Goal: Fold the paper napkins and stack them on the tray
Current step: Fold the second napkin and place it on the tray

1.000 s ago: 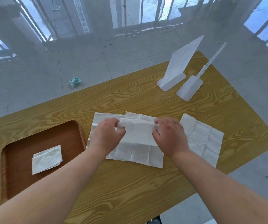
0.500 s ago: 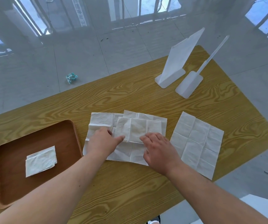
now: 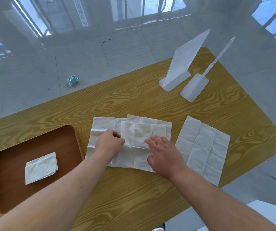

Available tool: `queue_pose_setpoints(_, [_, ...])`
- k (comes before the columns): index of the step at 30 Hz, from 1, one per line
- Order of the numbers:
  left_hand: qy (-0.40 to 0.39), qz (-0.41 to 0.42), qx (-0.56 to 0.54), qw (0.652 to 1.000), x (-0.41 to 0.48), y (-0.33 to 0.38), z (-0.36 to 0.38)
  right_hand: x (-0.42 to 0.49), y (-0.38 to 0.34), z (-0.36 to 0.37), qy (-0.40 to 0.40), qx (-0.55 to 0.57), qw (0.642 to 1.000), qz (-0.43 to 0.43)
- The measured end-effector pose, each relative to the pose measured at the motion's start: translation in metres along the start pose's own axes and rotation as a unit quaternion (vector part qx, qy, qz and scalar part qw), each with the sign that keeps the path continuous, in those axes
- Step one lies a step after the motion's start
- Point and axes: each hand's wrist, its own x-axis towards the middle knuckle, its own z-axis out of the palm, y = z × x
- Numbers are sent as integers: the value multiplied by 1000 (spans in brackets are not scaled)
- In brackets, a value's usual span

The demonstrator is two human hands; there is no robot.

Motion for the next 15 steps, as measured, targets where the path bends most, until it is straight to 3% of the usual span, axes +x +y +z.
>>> queue_pose_setpoints(6, [-28,-23,-119,992,-2,0,-3,3,-6,-7,22,-10,1000,13])
queue_pose_setpoints(10, [-93,-87,-242,962,-6,3,-6,7,-18,-8,23,-20,1000,8])
queue_pose_setpoints(15, [-157,-108,-280,941,-16,4,-12,15,-36,-6,39,-19,999,9])
